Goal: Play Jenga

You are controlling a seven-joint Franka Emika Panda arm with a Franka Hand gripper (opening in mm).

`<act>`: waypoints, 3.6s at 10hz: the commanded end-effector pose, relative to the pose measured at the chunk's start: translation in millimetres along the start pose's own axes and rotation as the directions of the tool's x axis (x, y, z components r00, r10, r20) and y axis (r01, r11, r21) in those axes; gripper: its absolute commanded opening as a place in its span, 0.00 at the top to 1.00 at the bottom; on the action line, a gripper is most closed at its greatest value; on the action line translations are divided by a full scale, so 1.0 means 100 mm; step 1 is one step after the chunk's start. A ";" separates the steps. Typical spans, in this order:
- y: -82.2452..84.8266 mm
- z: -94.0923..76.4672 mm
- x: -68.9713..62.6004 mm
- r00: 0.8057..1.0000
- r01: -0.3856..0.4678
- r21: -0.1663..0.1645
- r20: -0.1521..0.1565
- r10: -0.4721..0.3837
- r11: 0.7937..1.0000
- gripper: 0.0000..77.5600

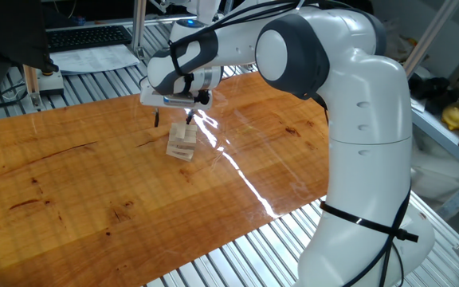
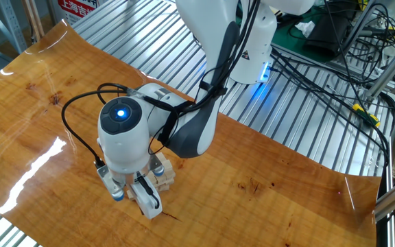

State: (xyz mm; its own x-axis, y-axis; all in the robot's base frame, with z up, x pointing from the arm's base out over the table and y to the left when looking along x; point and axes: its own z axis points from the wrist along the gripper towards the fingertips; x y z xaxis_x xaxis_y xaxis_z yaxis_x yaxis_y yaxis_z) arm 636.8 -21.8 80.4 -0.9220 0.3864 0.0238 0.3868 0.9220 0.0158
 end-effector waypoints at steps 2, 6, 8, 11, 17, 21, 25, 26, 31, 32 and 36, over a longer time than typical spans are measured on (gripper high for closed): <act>0.01 -0.01 -0.01 1.000 -0.001 -0.002 0.005 0.001 1.000 0.98; 0.01 -0.01 -0.01 1.000 -0.001 -0.002 0.005 0.001 1.000 0.98; 0.01 -0.01 -0.01 1.000 -0.001 -0.002 0.005 0.001 1.000 0.98; 0.01 -0.01 -0.01 1.000 -0.001 -0.002 0.005 0.001 1.000 0.98; 0.03 0.01 0.00 1.000 -0.003 0.048 0.021 0.002 0.999 0.98; 0.06 -0.04 0.04 1.000 -0.015 0.047 0.020 0.014 0.999 0.98; 0.06 -0.04 0.04 1.000 -0.015 0.047 0.020 0.014 0.999 0.00; 0.06 -0.04 0.04 1.000 -0.015 0.047 0.020 0.014 0.999 0.00; 0.06 -0.04 0.04 1.000 -0.015 0.047 0.020 0.014 0.999 0.00; 0.06 -0.04 0.04 1.000 -0.015 0.047 0.020 0.014 0.999 0.00; 0.08 0.00 0.02 1.000 -0.008 0.054 0.017 0.007 0.998 0.00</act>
State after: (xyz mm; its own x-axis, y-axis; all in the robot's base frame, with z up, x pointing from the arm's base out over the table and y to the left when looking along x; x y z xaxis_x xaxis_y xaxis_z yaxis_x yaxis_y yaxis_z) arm 636.6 -14.0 80.3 -0.9185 0.3954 0.0086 0.3948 0.9180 -0.0370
